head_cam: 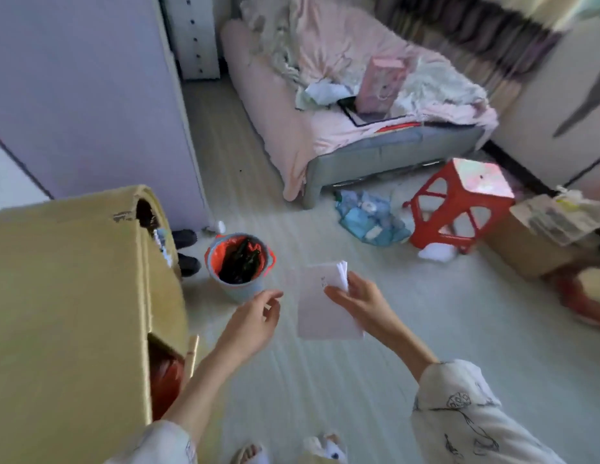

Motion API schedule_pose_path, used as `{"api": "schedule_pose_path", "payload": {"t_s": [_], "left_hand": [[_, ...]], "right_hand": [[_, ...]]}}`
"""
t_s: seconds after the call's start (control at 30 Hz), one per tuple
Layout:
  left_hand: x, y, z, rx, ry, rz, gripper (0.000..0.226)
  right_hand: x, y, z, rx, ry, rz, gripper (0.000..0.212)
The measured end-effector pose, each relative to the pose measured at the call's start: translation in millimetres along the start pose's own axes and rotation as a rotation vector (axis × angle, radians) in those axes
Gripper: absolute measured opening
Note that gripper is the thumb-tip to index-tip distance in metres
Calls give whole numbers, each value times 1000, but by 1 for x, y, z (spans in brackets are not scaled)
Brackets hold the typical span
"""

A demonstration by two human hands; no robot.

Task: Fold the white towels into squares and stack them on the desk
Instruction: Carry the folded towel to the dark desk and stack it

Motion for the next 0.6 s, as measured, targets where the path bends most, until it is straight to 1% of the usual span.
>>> {"api": "schedule_pose_path", "payload": {"t_s": [0.03, 0.07, 0.13, 0.17, 0.2, 0.23, 0.27, 0.33, 0.37, 0.4, 0.47, 0.6], "left_hand": [[20, 12, 7, -34, 43, 0, 27], [40, 26, 13, -65, 74, -3, 26], [84, 63, 19, -144, 126, 1, 24], [99, 79, 20, -177, 139, 11, 23], [119, 103, 20, -221, 173, 30, 23], [136, 119, 21, -256, 200, 48, 22], [154, 139, 19, -296, 244, 68, 22], [215, 208, 8, -432, 378, 109, 22], [245, 241, 0, -484, 439, 128, 22], [274, 273, -9, -533, 502, 133, 22], [327, 338, -30, -627, 604, 128, 23], [401, 457, -76, -831, 722, 134, 28]], "right_hand": [[9, -25, -13, 45, 13, 49, 8], [18, -51, -29, 103, 32, 89, 15], [43, -103, -66, 236, 65, 185, 45], [55, -123, -80, 291, 76, 216, 54], [70, -146, -100, 352, 87, 241, 55], [80, -163, -116, 397, 91, 251, 51], [94, -181, -132, 429, 105, 265, 44], [141, -238, -187, 575, 127, 309, 25], [167, -264, -212, 633, 145, 318, 19], [191, -290, -236, 690, 165, 325, 18], [241, -338, -283, 808, 208, 332, 24], [320, -413, -377, 1016, 287, 390, 31]]}}
Point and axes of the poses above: each hand's wrist, its own z-axis towards the middle knuckle, its own y-axis out of the palm, x = y × z, the point moved 1 cm from there along z, towards the middle knuckle, and after that the axes turned 8 degrees about y, right-handed, at the moved point
